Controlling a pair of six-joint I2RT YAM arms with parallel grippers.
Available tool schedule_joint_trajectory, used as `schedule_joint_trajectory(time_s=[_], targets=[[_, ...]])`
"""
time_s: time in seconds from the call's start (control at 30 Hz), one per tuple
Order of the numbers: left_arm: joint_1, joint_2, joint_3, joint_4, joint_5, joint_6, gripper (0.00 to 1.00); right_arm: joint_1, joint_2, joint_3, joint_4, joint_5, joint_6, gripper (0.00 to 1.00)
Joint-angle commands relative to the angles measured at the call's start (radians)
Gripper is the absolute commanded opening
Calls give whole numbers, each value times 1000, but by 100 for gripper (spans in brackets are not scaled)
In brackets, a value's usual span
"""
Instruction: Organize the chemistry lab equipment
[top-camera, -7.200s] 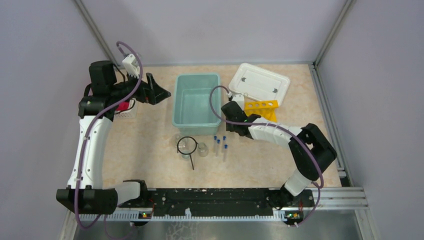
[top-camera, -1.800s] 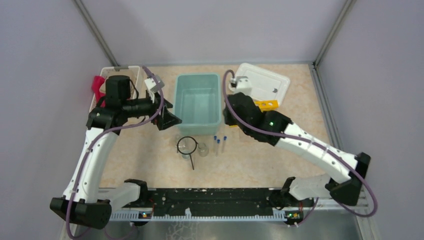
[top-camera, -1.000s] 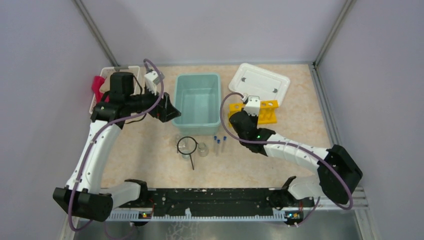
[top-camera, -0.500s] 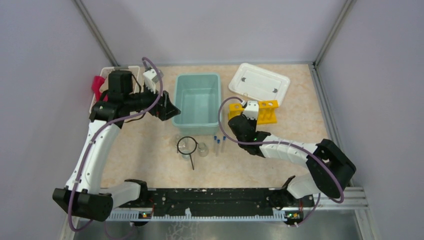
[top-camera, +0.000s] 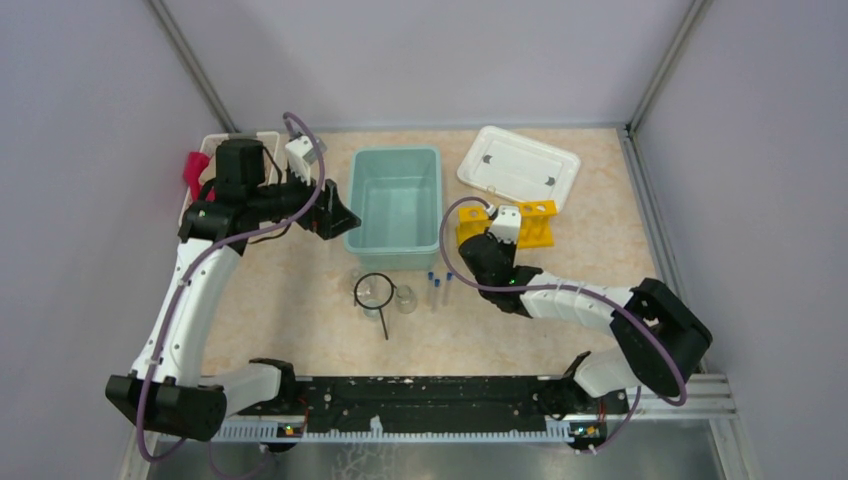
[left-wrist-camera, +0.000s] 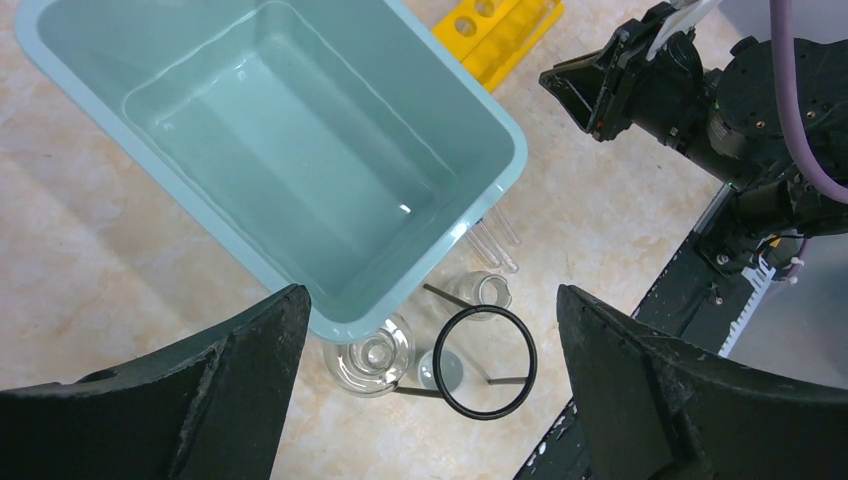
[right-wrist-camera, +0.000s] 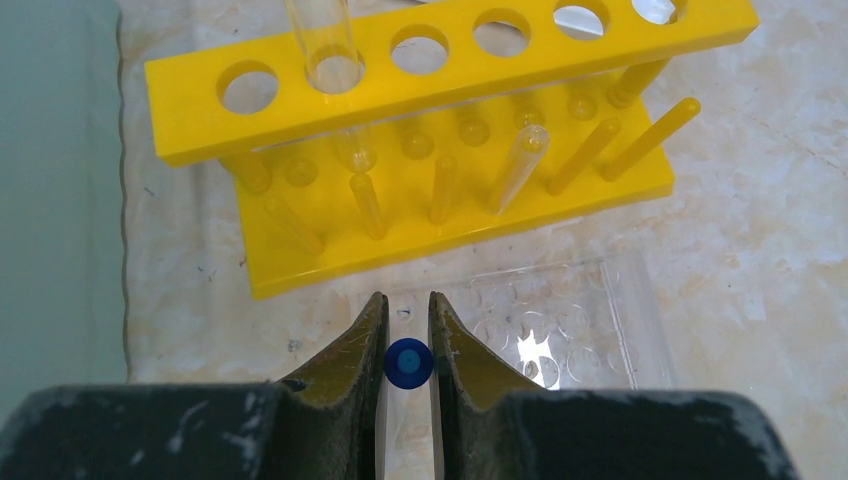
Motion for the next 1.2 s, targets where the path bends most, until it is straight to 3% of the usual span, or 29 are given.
schedule_joint_trajectory(time_s=[0.0,0.63,1.07,1.1,1.17], targets=[[4,6,39,13,17,-15,99,-13,-10,-10,37,-8,24,0],[4,21,61,19,32,-17,99,-16,96,5,84,-81,101,0],[4,16,51,27,36,-14,99,-2,151,66,40,-39,195,0],[4,15,53,25,36,-13,99,2,150,69,34,-31,192,2],[4,16,55,24,35,-10,99,5,142,67,22,-28,186,16]])
